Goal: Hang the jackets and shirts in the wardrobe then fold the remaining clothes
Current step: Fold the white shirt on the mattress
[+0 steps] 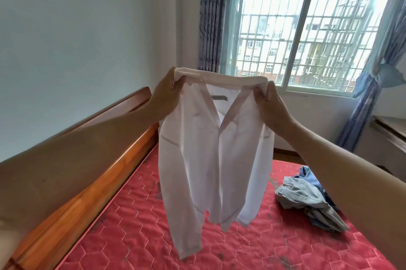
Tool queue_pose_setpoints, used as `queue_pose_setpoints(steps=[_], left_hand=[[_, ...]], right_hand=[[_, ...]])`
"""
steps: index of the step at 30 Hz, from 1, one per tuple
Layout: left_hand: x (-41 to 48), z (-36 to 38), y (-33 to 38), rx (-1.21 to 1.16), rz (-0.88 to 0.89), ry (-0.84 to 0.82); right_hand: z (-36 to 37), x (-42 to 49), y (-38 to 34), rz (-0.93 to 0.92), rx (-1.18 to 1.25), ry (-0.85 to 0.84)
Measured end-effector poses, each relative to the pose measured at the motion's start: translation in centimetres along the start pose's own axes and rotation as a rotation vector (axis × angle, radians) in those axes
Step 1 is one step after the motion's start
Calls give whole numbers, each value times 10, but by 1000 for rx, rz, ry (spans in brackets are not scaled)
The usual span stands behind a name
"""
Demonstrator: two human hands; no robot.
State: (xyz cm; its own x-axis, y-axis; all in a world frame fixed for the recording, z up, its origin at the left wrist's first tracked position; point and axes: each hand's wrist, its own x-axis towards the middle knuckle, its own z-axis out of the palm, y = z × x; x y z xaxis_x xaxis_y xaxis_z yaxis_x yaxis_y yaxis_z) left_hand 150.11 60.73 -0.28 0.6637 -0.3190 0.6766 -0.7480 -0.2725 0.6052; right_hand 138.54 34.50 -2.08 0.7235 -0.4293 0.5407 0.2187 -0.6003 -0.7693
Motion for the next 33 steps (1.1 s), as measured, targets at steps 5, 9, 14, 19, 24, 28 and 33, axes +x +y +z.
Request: queue_pose_setpoints(steps=[5, 9, 14, 19, 24, 28, 33], left_hand=[[-4, -17, 0, 15, 41, 57], [-7, -42, -10, 189, 113, 3], [-14, -72, -18, 242, 164, -76], [-28, -99, -20, 156, 67, -366], [-50, -114, -33, 103, -2, -591], [-66, -111, -52, -6, -71, -663], [-94, -94, -56, -52, -20, -501]], right_hand=[[-4, -8, -13, -146, -182, -92], [-9, -11, -32, -180, -438, -140], [-1, -25, -71, 214, -113, -256], [1, -48, -67, 337, 148, -370], [0, -81, -58, 416, -11, -469], [7, -115, -63, 331, -436, -436], [18, -143, -49, 216, -544, -221]])
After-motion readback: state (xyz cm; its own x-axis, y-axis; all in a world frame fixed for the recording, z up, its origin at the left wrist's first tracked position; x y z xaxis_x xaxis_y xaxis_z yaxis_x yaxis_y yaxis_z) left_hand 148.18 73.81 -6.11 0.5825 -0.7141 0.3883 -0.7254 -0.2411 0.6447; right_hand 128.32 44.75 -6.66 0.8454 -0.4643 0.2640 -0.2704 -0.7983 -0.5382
